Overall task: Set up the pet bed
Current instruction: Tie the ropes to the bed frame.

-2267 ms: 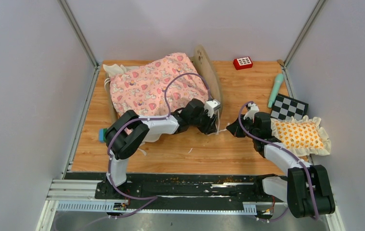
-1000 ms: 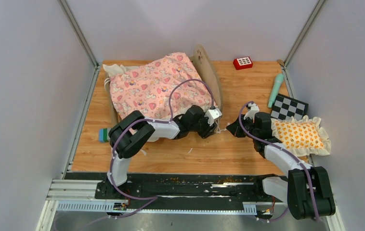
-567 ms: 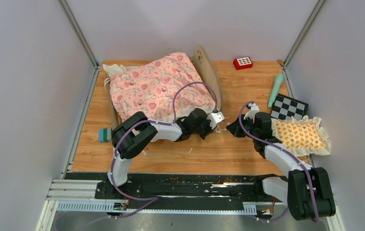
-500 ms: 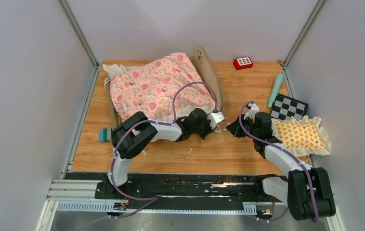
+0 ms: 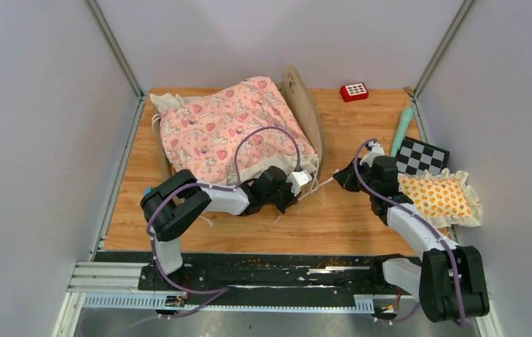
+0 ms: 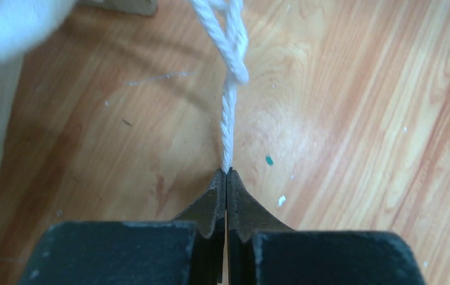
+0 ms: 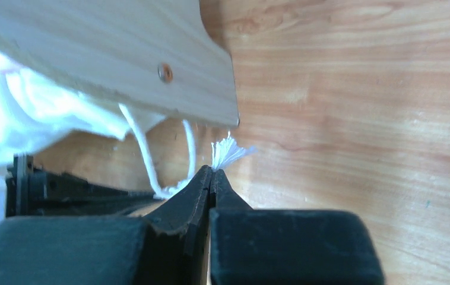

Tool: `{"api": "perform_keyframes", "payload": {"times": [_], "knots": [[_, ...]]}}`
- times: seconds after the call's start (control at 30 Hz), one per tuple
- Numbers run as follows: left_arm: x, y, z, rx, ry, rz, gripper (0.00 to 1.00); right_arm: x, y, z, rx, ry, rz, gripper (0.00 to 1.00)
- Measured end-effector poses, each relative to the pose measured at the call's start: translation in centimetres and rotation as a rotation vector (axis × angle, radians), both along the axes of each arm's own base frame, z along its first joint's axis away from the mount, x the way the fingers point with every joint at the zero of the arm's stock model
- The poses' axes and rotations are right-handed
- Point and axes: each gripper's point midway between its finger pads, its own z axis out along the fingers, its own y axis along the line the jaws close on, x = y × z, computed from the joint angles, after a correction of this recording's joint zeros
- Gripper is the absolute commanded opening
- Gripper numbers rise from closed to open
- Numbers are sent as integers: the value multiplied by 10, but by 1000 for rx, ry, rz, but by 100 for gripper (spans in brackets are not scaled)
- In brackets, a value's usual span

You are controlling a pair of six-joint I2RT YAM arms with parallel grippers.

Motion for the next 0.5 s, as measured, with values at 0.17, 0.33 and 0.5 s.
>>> {"api": "perform_keyframes", "payload": {"times": [0.17,0.33,0.5], "knots": [[-14,17,0,10,46,27,0,26,-6,21,3,5,-77,0],[-19,28,15,10,52,55,0,45,-13,32,-10,4,-141,0],[-12,33,61,-28,-11,96,0,53,-23,24,-42,40,-206,0]]}}
